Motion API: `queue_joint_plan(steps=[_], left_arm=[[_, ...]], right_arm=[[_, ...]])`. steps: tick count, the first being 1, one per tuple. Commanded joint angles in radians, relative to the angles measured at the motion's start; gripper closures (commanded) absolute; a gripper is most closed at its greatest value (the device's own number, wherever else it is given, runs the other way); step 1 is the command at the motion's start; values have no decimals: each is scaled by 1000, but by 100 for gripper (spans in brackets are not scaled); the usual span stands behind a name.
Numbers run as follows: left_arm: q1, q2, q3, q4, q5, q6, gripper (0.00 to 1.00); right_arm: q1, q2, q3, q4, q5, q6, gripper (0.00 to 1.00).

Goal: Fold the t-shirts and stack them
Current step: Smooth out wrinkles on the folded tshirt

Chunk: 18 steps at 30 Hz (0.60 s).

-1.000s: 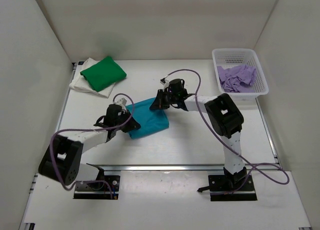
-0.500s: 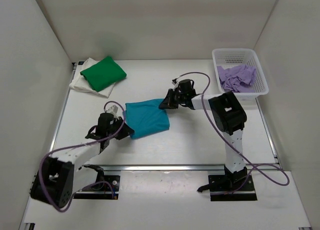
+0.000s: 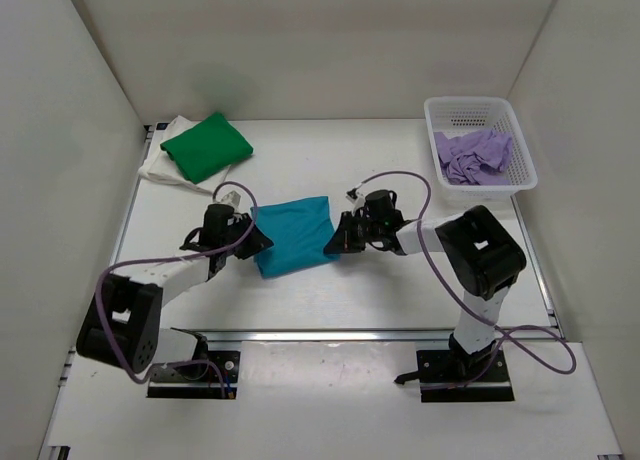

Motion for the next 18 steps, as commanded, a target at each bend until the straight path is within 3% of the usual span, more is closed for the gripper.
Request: queue_joint_plan(steps=[1,7,13,18], left_arm=[[8,70,71,39,-37,6,71],[65,73,14,13,-41,2,71],[14,-131,83,-116,-128,58,67],[103,-301,72,-179,-102,89,61]], right_arm=[[-25,35,-52,99,-19,15,100],[-66,8,-164,181,-48,55,100],[-39,-153,-173,93,12,-2,100],[-26,-343,-199,3,90,-76,94]])
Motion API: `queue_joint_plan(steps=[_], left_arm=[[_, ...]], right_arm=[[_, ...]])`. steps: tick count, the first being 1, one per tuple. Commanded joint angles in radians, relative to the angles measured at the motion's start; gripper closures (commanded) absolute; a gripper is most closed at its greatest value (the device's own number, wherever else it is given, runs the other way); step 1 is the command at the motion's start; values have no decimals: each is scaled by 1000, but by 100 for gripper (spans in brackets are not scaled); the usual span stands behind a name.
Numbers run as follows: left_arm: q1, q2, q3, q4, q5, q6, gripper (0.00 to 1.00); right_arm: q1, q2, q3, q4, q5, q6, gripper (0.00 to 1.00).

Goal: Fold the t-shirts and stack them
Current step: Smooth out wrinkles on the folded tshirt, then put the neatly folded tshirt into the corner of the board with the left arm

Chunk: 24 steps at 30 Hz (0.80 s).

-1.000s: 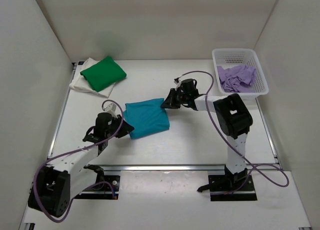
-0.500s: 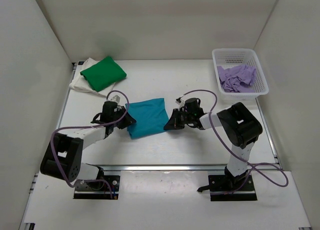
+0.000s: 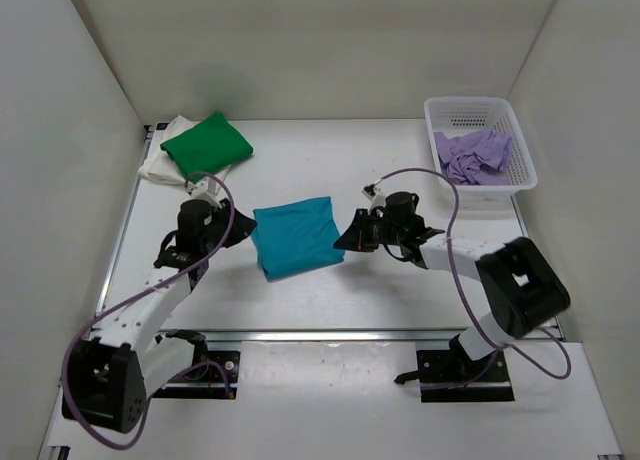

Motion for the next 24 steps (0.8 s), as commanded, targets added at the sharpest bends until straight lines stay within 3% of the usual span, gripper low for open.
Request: queue_joint_plan(steps=[1,4,6,7,9,15,24], left_arm=[[69,-88,4,-69,-6,43,61],[93,-111,-11,-114,-23,92,57],[97,-100,-37,-112,-20,96,51],[105,-100,-59,-97,-17,90,45],[129,-77,-103,-42,7,54,36],[109,62,-148,206,38,4,21],[68,286,-146,336,121,1,19]], right_arm=[[6,-151,-27,-35,69,-75,93],[11,-256,-104,-69,100,-99,78],[20,-323,-139,-83,118,-105,61],[11,-364,-170,-103,130,-110,54],[14,-425,-203,-138,156,-128,48],[-14,-589,-303,-204,173,-174,42],[-43,-670,-368,-207,170,-162,36]])
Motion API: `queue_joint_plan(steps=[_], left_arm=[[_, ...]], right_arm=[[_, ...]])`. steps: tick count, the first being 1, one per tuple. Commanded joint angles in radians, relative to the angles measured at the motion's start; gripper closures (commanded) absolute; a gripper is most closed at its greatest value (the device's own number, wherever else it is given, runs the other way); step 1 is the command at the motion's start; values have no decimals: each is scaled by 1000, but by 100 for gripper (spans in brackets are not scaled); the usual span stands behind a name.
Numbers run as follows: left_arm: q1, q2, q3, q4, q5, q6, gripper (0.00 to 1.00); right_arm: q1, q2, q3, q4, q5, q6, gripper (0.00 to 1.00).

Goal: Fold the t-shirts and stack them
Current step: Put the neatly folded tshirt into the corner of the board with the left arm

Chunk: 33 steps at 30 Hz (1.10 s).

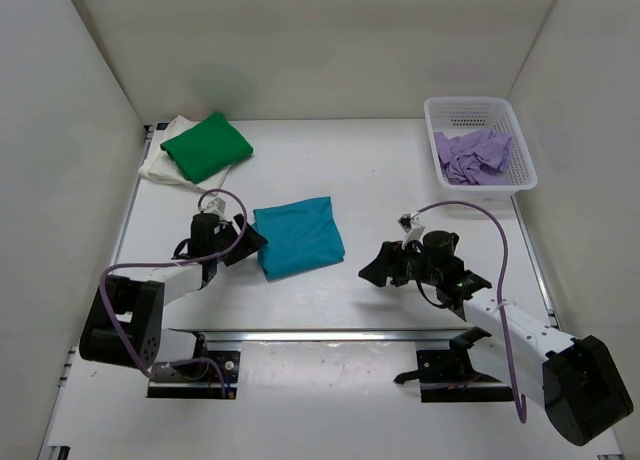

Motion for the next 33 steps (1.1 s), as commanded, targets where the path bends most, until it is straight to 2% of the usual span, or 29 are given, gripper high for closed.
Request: queue_joint_plan(steps=[1,3,5,11,16,18,19,21,24,27,33], left_arm=[[-11,34,5,73,35,-4,21],[-34,73,3,78,15,2,21],[-59,105,11,90,-2,5,27],[-83,212,-30,254,34,-81,34],[-140,258,28,323,15,-150,50],[-148,290,83,311,6,-153,65],[-156,315,123,310,11,-159,68],[-148,366,198,304,18,-159,84],[-131,429,321,241,55,-159,97],[-114,473,482,140,78,-130,100],[-68,599,1018,-173,87,0,100]], right_arm=[[-9,-24,-19,29,8,-13,37],[-13,-20,-11,34,0,-13,37],[-18,-27,-10,42,0,-13,38],[-33,-22,-8,51,-10,-4,38],[-39,-8,-10,68,-21,4,38],[-42,1,-7,71,-21,1,38],[-47,6,-5,79,-24,5,38],[-52,7,-2,71,-35,6,38],[-82,-2,6,71,-39,7,37],[-100,2,-3,66,-53,10,39],[-143,50,16,97,-92,18,39]])
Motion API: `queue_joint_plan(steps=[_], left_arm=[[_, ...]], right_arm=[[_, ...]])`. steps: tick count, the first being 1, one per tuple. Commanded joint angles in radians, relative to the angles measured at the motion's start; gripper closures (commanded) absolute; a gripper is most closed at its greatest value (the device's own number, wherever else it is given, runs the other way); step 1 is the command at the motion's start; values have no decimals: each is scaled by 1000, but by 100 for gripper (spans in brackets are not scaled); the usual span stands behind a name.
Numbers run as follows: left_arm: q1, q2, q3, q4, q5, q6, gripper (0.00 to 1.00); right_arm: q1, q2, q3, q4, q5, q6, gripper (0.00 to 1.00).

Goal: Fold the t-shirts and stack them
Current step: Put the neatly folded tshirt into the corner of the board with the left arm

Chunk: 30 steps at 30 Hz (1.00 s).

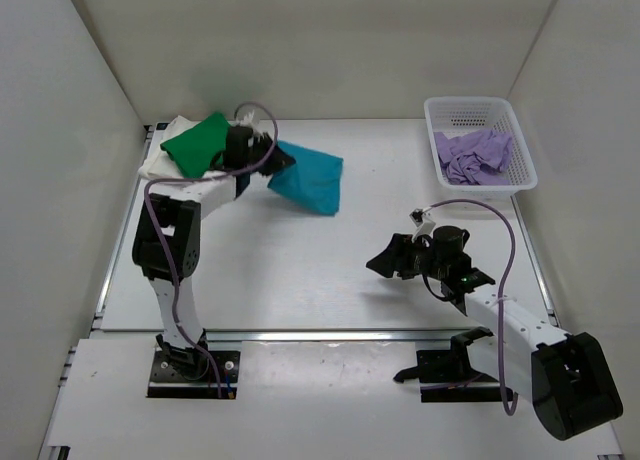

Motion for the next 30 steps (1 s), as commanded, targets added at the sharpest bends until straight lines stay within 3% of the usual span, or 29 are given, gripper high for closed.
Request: queue_joint_plan(steps=[1,3,8,11,13,15,17,20,25,30], left_arm=[[43,29,315,-213,15,87,100],[95,99,534,-295,18,114,100],[236,194,776,-409,23,148,100],[333,193,747,-383,-13,173,100],[402,176,649,-352,-16,190,100],[454,161,548,-311,-19,168,92],[515,121,392,-210,-30,124,76],[572,69,285,-103,-63,65,66],[583,33,228,-162,-158,113,53],[578,-77,90,-81,-191,55,10]], right_arm=[[-19,23,26,54,-38,7,39],[-25,32,20,50,-47,15,38],[-16,55,23,58,-61,14,39],[-2,60,29,50,-67,9,39],[-2,64,27,57,-75,11,39],[-2,70,24,67,-81,11,39],[-8,72,26,75,-90,17,39],[1,68,21,63,-100,12,39],[4,48,16,43,-84,9,38],[16,26,27,26,-55,4,37]])
